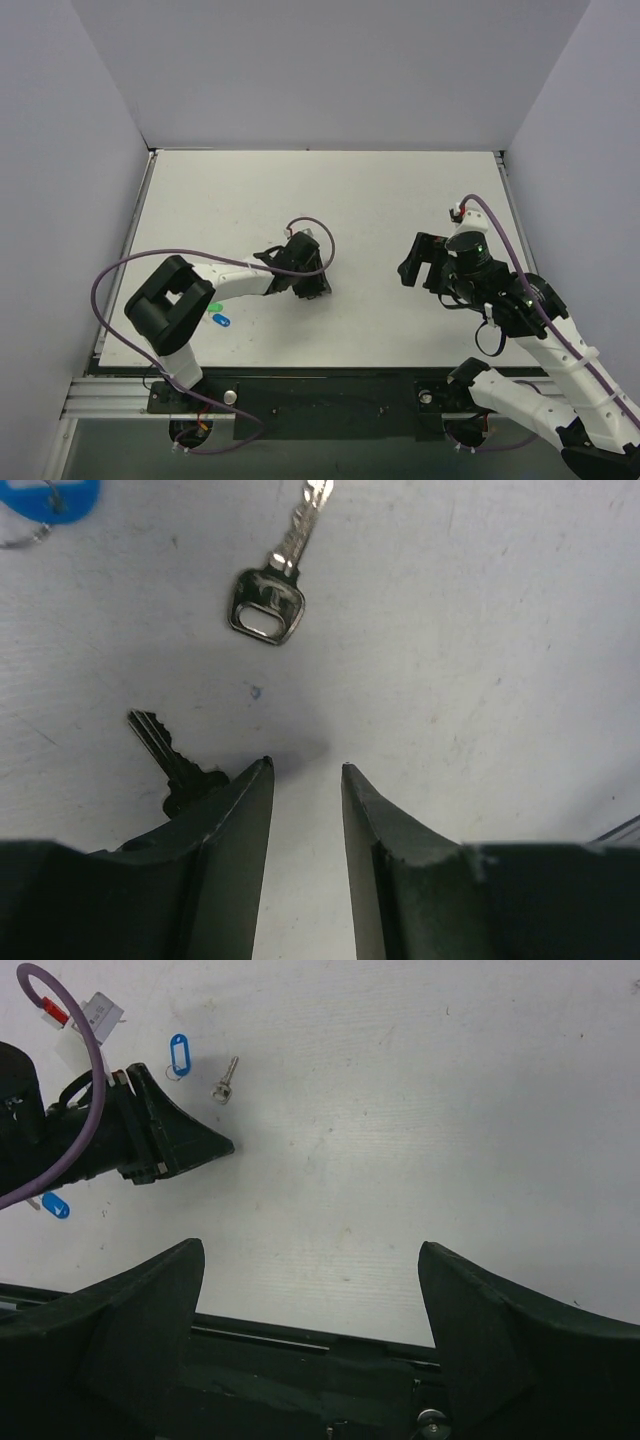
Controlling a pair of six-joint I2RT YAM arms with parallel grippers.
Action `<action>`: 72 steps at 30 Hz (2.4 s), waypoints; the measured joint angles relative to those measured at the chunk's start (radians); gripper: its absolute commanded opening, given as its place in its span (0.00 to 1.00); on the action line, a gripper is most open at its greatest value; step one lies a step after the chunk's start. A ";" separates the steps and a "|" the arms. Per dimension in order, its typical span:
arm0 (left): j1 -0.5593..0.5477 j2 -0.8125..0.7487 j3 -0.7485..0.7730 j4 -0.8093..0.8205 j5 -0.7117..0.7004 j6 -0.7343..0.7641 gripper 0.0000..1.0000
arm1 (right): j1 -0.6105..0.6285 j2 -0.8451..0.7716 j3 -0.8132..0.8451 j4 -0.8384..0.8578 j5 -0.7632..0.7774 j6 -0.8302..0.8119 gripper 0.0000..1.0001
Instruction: Remove the keys from the keyring
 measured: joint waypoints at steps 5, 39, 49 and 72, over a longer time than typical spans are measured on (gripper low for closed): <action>0.042 0.011 0.000 0.014 0.011 -0.026 0.41 | 0.000 -0.001 -0.002 -0.011 0.000 0.000 0.83; 0.080 -0.143 0.035 -0.248 -0.108 0.158 0.40 | 0.000 0.024 -0.001 -0.026 0.007 0.004 0.83; 0.037 -0.001 0.084 -0.242 -0.068 0.158 0.39 | -0.001 0.002 -0.001 -0.027 0.007 0.007 0.83; 0.371 -0.325 -0.181 -0.381 -0.151 0.220 0.38 | -0.001 0.008 -0.001 -0.026 0.007 0.008 0.83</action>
